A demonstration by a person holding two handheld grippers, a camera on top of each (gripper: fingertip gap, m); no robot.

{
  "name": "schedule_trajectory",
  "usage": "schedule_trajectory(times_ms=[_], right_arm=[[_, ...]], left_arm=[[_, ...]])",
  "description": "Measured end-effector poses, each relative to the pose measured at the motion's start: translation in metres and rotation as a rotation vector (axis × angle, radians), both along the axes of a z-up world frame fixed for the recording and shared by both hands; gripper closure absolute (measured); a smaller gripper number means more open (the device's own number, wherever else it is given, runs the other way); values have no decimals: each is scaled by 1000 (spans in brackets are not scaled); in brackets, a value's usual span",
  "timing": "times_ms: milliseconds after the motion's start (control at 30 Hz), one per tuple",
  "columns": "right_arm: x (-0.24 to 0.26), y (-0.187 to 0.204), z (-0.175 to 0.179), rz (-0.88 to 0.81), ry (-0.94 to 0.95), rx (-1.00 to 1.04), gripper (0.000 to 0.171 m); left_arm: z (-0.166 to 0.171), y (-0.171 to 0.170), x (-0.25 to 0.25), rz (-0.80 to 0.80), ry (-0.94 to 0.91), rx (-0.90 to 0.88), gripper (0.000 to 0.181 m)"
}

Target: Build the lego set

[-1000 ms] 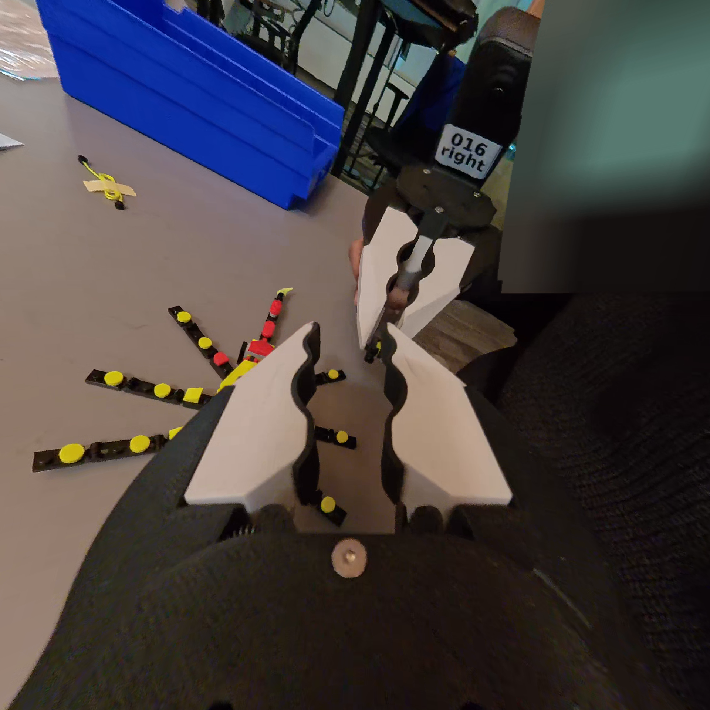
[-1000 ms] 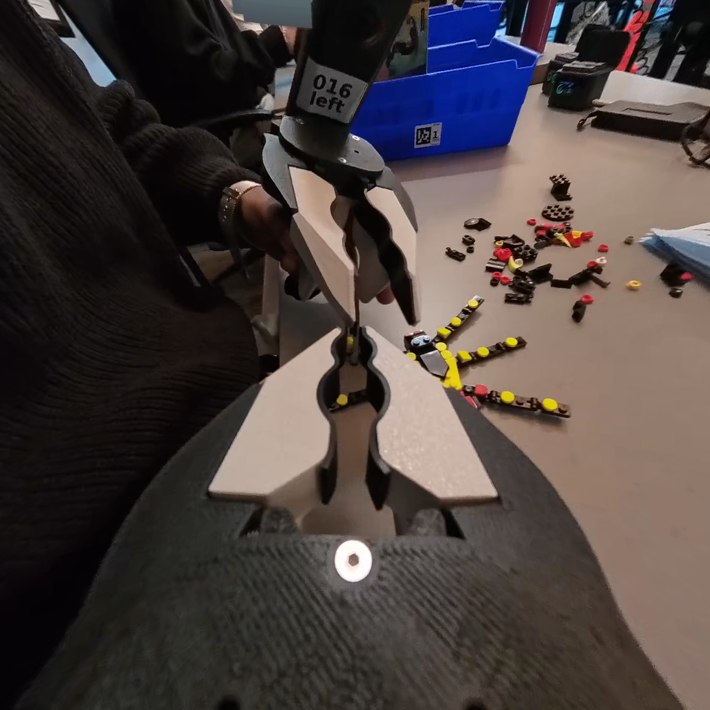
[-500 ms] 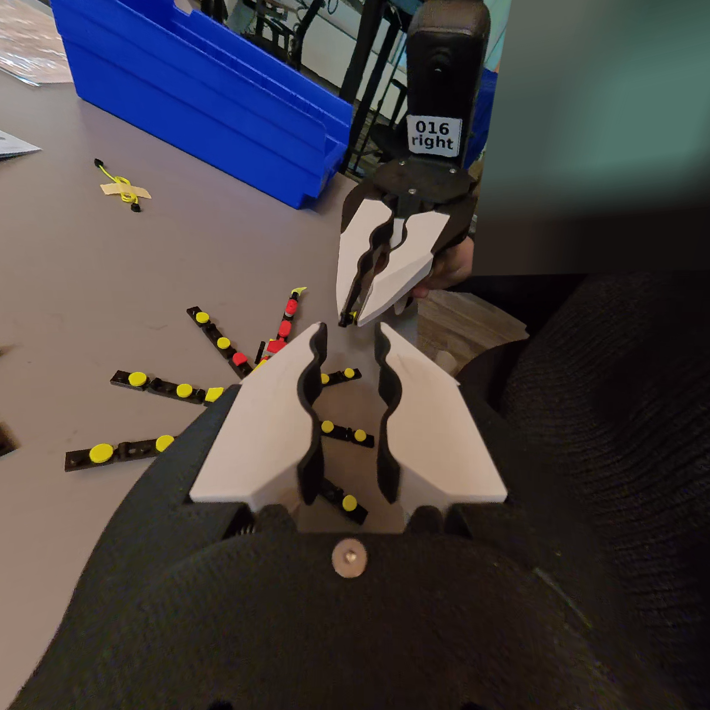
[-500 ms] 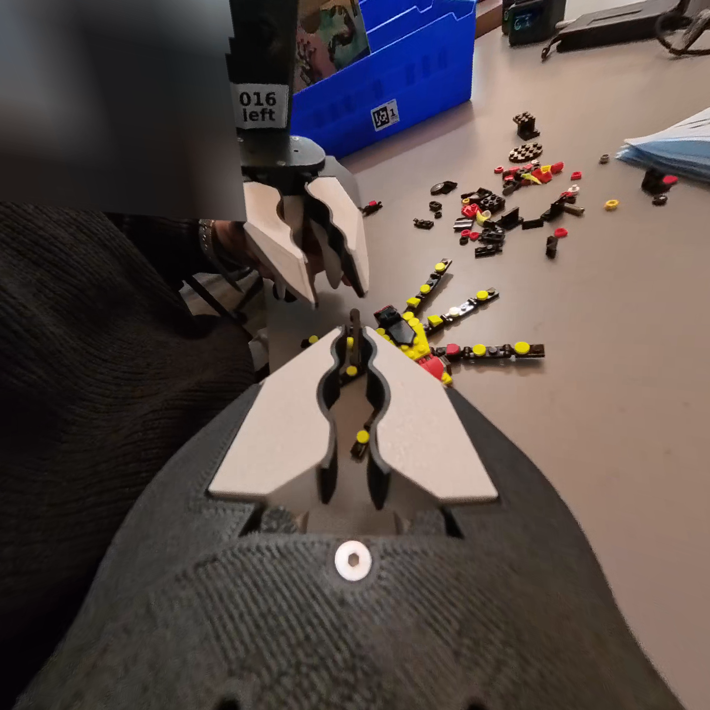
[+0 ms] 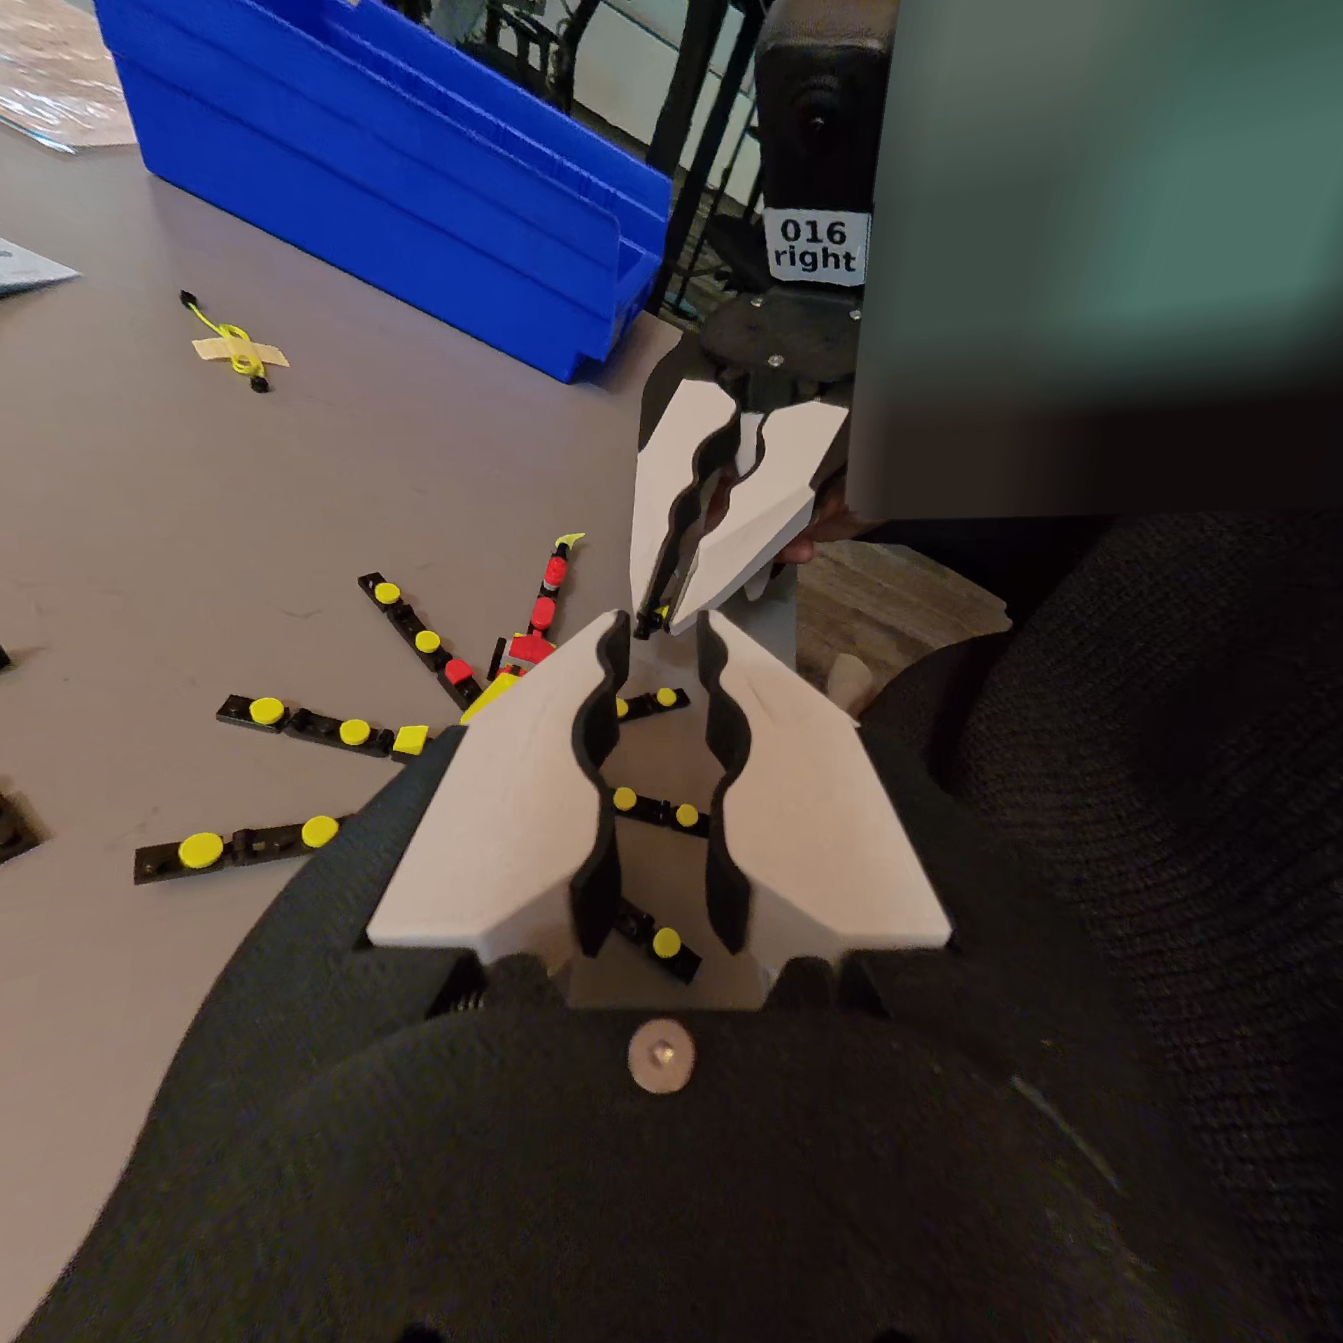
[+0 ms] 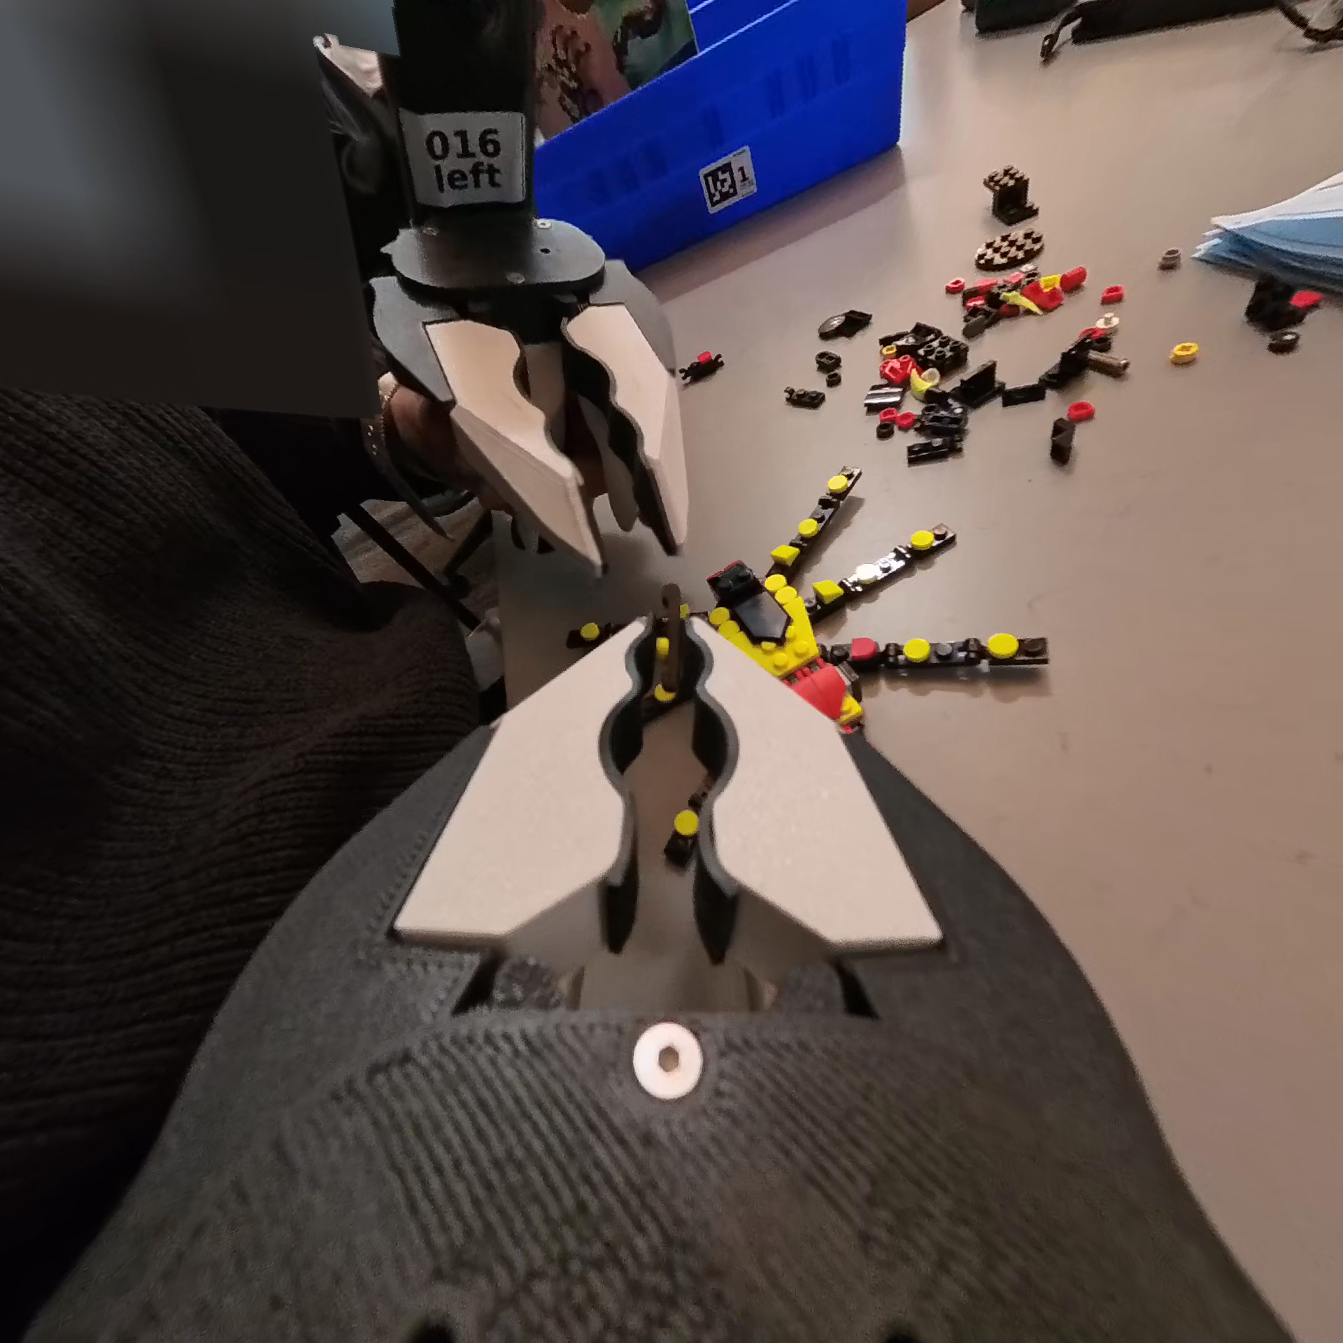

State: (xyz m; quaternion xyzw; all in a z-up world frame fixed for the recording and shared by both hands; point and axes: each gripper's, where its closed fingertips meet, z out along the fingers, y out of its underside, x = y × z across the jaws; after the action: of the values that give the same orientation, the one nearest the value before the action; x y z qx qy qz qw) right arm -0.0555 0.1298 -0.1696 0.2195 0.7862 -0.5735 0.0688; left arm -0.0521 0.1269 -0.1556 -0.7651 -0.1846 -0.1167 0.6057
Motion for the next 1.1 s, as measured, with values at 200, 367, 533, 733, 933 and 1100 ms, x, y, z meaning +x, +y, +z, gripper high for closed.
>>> schedule_trajectory(times_ms=[200,367,533,733,933,1100], right_arm=[[4,-2,7,19,-12,-48,167],[16,-7,12,90,40,-55,167],[17,-7,13,99,70,-49,165],[7,1,20,49,238,-4,150],[-6,2,21,-45,644,219,152],[-7,-4,14,-45,870,363,158]], left_arm=[[-3,1,2,-8,1,-18,167],[-3,4,13,-67,-5,-15,175],[-3,4,17,-93,17,-21,179],[-10,-4,-4,20,-166,-18,178],[-15,-14,-25,133,-487,98,179],[-16,-10,-20,118,-464,76,179]])
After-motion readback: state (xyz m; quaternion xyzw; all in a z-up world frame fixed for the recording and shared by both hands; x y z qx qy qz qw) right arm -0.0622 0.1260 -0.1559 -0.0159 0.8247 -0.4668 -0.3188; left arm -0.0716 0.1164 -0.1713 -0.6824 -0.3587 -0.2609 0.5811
